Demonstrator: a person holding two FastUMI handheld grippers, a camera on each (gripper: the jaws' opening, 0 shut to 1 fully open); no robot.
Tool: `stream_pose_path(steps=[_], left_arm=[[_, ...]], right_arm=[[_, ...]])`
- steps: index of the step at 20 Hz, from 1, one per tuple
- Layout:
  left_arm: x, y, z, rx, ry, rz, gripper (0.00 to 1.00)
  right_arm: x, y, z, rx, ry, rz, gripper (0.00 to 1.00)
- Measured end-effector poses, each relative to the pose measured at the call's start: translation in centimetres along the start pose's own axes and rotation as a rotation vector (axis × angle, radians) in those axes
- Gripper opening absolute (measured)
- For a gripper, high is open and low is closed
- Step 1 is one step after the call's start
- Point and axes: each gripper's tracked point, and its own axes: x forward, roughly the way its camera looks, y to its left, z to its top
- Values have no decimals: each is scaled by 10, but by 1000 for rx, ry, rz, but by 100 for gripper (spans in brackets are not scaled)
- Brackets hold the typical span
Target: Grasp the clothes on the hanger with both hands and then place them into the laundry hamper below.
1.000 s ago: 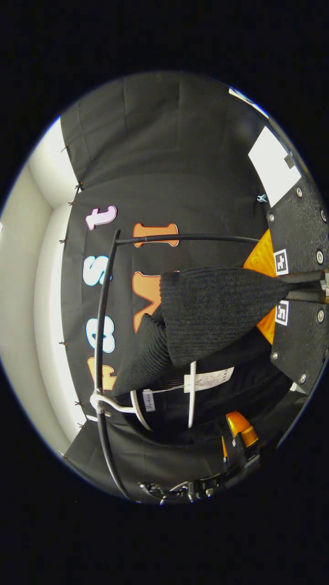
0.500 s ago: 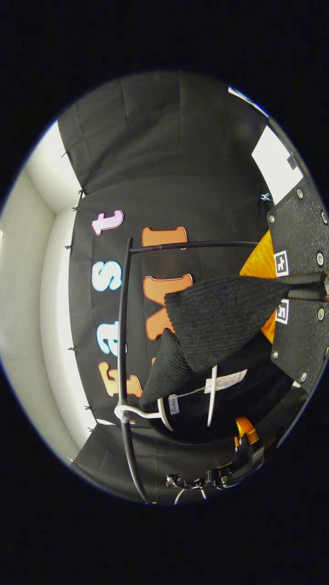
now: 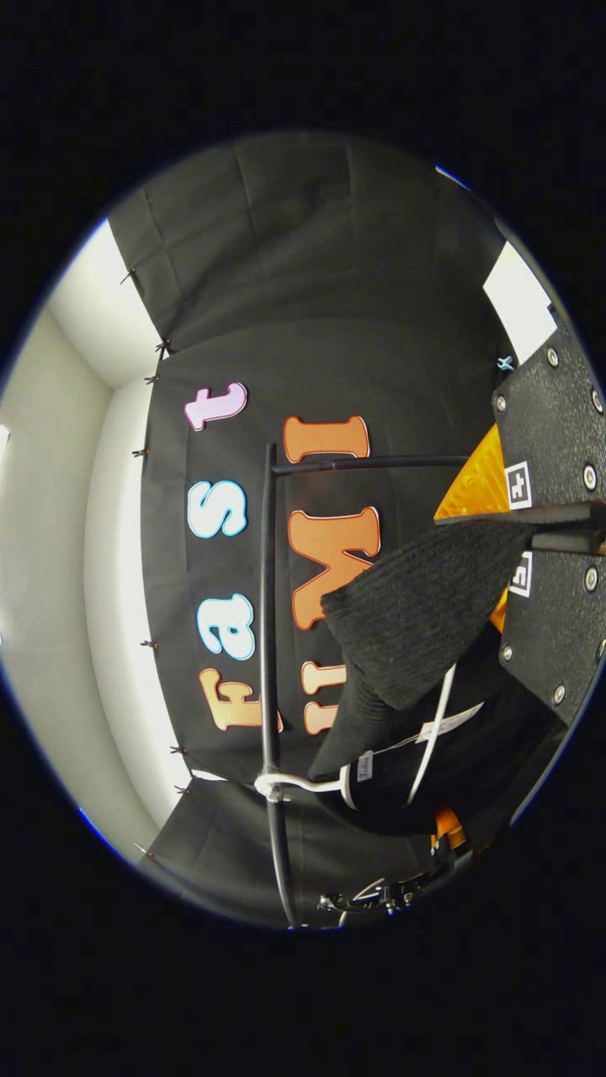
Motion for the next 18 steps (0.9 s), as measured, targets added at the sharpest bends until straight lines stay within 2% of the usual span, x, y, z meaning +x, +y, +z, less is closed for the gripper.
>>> stream_pose_path(steps=[1, 6, 9, 10, 11, 15, 18], left_arm=[[-1, 5, 4, 4, -9, 11, 10], [-10, 21, 20, 3, -40, 49, 7], [-18, 30, 36, 13, -71, 94, 7], [-23, 35, 42, 17, -79, 110, 10], [-27, 40, 47, 14, -85, 128, 7], [-32, 71, 43, -50, -83, 170, 7], [-39, 73, 44, -57, -91, 175, 7]], right_arm=[[5, -3, 4, 23, -2, 18, 11], [42, -17, 10, 32, 35, 118, 11], [76, -21, 4, 58, 68, 185, 11], [85, -19, 1, 59, 71, 215, 11], [93, -16, -3, 59, 71, 248, 10], [130, 6, -32, 164, 116, 401, 10], [157, 11, -69, 279, 193, 453, 10]])
